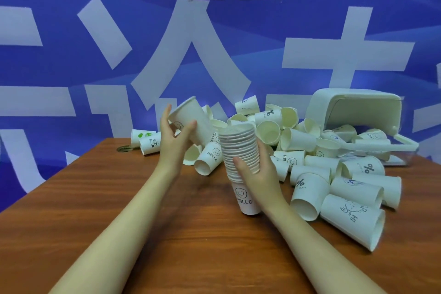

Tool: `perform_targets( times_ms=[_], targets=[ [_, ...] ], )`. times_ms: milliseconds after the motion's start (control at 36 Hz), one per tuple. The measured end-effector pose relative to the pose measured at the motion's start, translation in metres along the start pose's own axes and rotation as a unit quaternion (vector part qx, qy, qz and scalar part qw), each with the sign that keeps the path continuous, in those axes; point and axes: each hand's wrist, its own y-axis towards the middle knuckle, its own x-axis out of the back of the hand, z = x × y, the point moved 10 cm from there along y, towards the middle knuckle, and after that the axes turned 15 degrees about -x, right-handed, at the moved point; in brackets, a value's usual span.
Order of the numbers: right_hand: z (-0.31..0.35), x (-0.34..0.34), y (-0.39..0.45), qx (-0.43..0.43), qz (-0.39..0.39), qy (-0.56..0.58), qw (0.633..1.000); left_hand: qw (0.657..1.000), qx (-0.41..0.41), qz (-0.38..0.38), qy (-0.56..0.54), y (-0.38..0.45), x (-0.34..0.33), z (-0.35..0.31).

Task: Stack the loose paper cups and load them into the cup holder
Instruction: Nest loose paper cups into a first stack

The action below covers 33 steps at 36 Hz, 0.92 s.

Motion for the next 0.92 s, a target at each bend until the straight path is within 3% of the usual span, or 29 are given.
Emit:
perform_targets(
  times_ms=[139, 250, 361, 500, 694, 917],
  targets=[
    [-0.002, -0.034, -0.011, 0.017, 0.087, -0.104, 0.991, 0.992, -0.021, -0.034, -0.121, 0.006, 0.0, -0.023],
    [-0.006, -0.045, -0.013, 0.024, 0.08, -0.165, 0.983, 0.998, -0.054, 0.017, -0.034, 0.004, -0.004, -0.028],
    [-0.006, -0.032, -0.008, 0.005, 0.045, -0.101, 0.994, 0.998, -0.058, 0.007, -0.018, 0.001, 0.002, -0.023],
    [-0.005, -0.022, -0.007, 0.007, 0.035, -0.048, 0.998, 0.993, -0.057, 0.1, 0.029, -0.014, -0.027, -0.017],
    [-0.006, -0.019, -0.006, 0.001, 0.04, 0.015, 0.999, 0.985, -0.009, 0.172, 0.028, -0.035, -0.054, 0.001],
    [-0.022, -0.009, 0.002, -0.026, 0.01, 0.076, 0.997, 0.987, 0.011, 0.162, 0.02, -0.048, -0.056, 0.016]
  ],
)
